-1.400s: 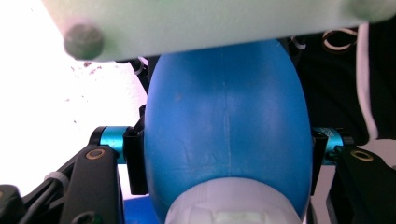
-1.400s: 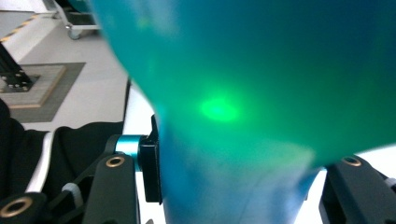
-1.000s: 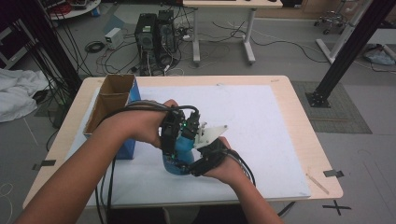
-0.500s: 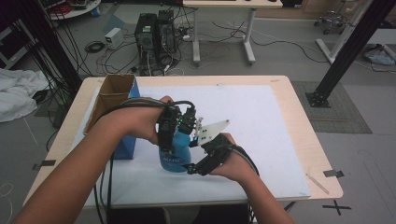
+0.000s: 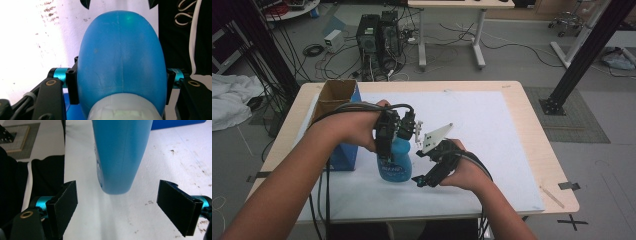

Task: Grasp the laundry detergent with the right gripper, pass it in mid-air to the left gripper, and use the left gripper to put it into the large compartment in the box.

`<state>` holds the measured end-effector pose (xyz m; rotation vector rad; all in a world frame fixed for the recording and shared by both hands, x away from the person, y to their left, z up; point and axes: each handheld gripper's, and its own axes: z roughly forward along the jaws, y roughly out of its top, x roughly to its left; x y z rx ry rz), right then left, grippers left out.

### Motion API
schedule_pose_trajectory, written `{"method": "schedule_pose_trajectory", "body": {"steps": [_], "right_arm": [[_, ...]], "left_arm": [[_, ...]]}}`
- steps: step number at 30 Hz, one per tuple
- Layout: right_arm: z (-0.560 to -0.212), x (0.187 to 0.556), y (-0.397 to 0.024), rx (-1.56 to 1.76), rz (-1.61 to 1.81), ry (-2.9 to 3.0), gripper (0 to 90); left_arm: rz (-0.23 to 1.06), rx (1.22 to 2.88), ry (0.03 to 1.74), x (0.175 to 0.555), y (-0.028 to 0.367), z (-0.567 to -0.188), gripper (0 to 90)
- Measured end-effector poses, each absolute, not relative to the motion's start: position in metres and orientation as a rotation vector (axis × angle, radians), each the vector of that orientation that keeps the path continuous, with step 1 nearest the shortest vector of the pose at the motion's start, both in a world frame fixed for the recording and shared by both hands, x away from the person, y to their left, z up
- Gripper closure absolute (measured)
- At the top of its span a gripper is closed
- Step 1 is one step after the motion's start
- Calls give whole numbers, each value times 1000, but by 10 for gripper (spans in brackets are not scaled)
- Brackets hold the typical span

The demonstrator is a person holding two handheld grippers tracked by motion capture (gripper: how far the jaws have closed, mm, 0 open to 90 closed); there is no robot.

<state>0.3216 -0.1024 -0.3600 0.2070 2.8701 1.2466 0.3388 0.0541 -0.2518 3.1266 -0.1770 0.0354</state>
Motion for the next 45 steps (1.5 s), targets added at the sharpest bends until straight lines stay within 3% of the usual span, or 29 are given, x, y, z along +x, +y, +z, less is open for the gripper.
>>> {"method": "schedule_pose_trajectory", "body": {"steps": [32, 34, 45], "right_arm": [[-308, 338, -120, 234, 558, 3075, 103], [-306, 339, -120, 247, 481, 3075, 35], [-301, 341, -122, 244, 431, 3089, 36]], "left_arm": [[10, 3131, 24, 355, 71, -214, 381], [18, 3131, 52, 357, 72, -205, 381], [6, 3118, 176, 364, 82, -173, 381]]}}
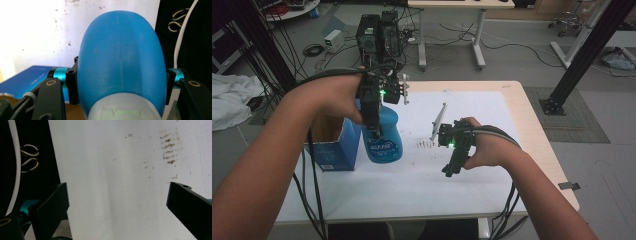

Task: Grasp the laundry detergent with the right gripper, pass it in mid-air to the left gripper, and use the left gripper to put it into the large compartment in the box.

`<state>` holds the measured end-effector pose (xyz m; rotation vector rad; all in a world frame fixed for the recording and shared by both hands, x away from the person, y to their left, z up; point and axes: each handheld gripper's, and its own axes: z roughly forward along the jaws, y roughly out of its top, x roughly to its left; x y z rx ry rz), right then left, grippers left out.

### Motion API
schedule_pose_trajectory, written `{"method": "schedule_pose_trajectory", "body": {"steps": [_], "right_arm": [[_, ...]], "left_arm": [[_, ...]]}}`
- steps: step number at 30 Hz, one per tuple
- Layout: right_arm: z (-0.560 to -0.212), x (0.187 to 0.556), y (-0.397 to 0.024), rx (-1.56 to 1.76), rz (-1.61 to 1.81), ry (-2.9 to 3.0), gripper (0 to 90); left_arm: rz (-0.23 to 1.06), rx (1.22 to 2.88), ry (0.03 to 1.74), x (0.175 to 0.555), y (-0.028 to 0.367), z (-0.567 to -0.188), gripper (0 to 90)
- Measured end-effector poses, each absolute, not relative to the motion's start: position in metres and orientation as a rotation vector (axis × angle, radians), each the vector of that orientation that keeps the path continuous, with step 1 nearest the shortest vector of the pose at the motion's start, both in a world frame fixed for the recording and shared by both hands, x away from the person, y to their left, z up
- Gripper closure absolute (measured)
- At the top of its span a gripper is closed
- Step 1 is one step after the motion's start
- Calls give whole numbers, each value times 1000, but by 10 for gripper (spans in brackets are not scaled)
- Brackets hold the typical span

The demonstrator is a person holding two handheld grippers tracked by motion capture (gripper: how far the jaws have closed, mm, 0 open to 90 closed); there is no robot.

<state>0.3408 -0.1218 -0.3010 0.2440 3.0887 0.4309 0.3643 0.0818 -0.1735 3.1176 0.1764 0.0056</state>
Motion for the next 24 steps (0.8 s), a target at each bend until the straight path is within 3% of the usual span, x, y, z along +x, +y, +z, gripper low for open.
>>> {"method": "schedule_pose_trajectory", "body": {"steps": [12, 24], "right_arm": [[-302, 345, -124, 243, 411, 3089, 35], [-310, 348, -116, 226, 396, 3105, 35]], "left_arm": [[4, 3057, 431, 377, 110, -144, 382], [52, 2950, 713, 389, 166, -117, 382]]}}
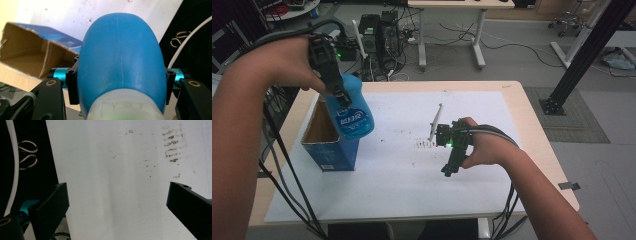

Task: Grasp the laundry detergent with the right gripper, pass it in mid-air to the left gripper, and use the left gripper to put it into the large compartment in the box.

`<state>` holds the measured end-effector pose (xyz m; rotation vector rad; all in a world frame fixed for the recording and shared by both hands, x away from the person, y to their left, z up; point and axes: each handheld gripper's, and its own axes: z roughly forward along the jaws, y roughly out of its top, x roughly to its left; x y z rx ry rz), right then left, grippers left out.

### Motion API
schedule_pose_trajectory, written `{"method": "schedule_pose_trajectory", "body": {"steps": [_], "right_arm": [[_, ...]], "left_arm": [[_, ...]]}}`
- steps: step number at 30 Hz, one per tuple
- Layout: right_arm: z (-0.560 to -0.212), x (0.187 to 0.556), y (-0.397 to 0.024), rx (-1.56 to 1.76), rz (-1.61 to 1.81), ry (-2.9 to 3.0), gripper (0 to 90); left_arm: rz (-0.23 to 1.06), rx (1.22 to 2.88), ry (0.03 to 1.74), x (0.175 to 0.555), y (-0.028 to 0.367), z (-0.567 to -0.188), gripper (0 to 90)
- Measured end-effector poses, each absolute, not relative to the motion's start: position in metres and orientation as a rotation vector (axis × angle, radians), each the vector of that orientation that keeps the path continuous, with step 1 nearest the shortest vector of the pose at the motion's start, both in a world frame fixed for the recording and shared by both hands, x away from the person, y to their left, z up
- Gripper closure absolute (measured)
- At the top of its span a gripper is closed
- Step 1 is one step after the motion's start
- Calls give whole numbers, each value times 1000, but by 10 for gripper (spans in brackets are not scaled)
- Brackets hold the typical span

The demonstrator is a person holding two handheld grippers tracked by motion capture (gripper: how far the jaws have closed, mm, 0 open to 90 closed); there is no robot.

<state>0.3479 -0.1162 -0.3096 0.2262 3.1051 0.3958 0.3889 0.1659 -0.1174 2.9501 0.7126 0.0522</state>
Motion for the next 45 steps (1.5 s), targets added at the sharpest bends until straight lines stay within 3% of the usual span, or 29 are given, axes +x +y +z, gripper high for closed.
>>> {"method": "schedule_pose_trajectory", "body": {"steps": [19, 20, 38, 45], "right_arm": [[-317, 350, -113, 215, 394, 3125, 35], [-318, 350, -112, 224, 394, 3125, 35], [-322, 350, -111, 213, 393, 3128, 35], [-324, 350, -109, 221, 389, 3135, 36]], "left_arm": [[92, 2862, 985, 399, 218, -105, 382], [106, 2857, 1058, 403, 229, -111, 382], [103, 2903, 1069, 418, 242, -161, 382], [113, 2963, 982, 423, 240, -193, 382]]}}
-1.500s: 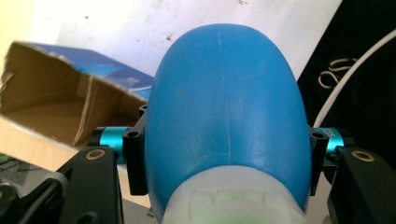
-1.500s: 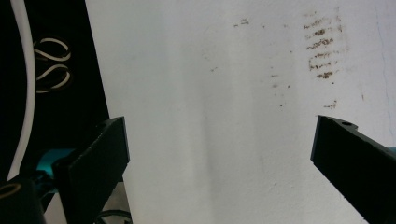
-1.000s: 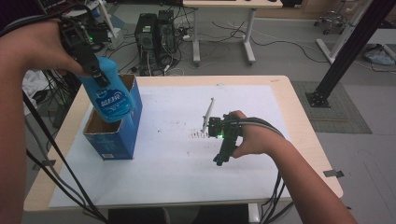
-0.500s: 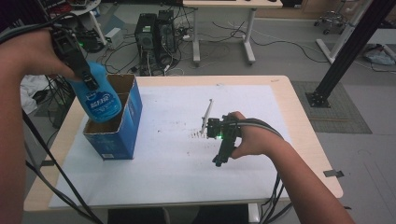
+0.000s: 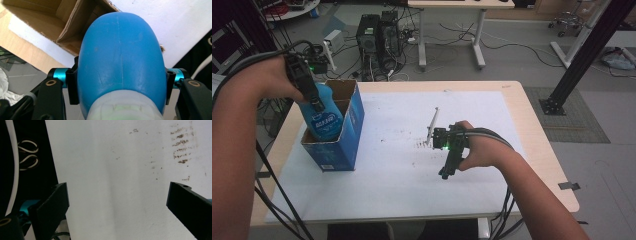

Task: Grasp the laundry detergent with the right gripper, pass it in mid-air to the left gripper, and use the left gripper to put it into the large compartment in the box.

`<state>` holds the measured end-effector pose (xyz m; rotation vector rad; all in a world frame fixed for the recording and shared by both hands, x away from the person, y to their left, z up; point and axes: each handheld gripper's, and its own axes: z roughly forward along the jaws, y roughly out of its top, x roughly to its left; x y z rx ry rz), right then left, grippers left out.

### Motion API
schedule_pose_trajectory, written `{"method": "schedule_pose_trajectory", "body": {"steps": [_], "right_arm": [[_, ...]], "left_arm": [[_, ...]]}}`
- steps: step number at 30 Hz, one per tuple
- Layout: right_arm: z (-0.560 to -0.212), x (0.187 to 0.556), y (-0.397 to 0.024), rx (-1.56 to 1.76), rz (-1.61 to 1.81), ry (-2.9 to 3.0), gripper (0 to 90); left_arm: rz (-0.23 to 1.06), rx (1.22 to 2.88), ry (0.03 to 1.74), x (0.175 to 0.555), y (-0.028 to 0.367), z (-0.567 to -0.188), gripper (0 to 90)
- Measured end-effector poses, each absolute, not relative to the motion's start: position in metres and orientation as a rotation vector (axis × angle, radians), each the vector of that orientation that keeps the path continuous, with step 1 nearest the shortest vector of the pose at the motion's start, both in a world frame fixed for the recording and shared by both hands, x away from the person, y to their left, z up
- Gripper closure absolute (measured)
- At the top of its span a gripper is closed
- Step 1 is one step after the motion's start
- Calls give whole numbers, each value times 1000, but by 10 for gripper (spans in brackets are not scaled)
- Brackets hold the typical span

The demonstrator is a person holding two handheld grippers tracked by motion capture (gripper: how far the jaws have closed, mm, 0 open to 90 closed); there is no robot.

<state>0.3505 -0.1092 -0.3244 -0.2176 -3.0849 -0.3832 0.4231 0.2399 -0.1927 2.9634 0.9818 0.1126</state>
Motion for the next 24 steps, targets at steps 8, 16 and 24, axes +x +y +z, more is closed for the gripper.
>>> {"method": "schedule_pose_trajectory", "body": {"steps": [8, 16, 24], "right_arm": [[-326, 352, -108, -201, -383, -3080, 35], [-329, 352, -105, -191, -384, -3078, 35], [-334, 354, -101, -175, -380, -3072, 35]], "left_arm": [[83, 2979, 965, 429, 243, -228, 382], [58, 2969, 1004, 432, 244, -259, 382], [43, 2962, 1007, 433, 246, -285, 382]]}}
